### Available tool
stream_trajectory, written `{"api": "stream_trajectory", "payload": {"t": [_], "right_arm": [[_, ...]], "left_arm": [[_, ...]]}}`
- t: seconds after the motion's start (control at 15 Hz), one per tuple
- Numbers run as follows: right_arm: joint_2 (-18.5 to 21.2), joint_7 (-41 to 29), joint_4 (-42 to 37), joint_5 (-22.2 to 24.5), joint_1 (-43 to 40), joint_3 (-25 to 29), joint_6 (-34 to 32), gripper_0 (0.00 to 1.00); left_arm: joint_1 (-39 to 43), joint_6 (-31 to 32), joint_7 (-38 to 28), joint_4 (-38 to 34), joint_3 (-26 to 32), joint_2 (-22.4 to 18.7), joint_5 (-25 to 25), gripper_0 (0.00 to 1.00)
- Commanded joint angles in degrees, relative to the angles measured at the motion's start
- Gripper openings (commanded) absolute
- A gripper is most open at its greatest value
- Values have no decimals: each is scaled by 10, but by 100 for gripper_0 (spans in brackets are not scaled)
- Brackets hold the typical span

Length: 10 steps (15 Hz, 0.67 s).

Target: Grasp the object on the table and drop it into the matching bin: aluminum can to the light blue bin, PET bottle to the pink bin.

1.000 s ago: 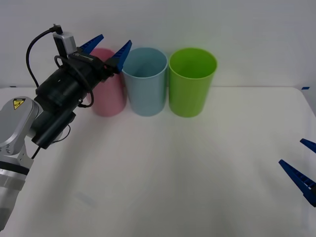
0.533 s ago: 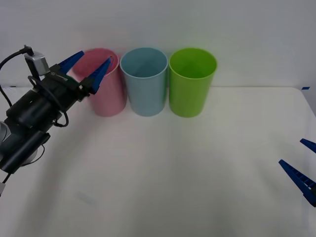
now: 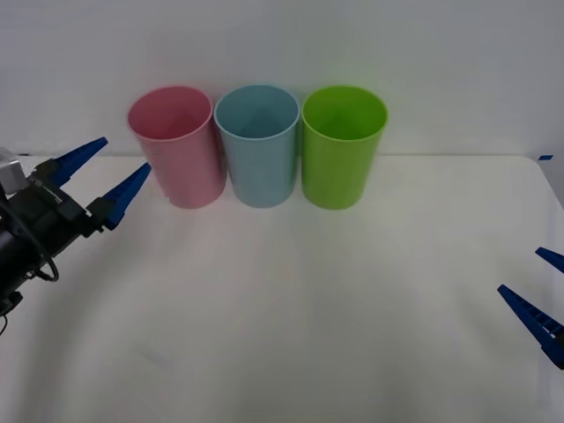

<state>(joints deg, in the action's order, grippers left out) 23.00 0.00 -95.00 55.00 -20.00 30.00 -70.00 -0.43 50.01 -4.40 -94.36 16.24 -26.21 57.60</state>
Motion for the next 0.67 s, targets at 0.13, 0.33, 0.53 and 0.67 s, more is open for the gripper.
{"api": "stream_trajectory", "payload": {"t": [0.13,0.33,0.53,0.67], "right_arm": [[0,0,0,0,0,0,0,100],[0,0,0,0,0,0,0,100],[0,0,0,0,0,0,0,100],[0,0,0,0,0,0,0,100]], "left_arm": [[41,87,12,0,54,-7,7,100],[69,133,21,0,85,-22,8,100],[101,192,30,1,119,-50,11,100],[117,213,30,0,140,-59,10,100]]}}
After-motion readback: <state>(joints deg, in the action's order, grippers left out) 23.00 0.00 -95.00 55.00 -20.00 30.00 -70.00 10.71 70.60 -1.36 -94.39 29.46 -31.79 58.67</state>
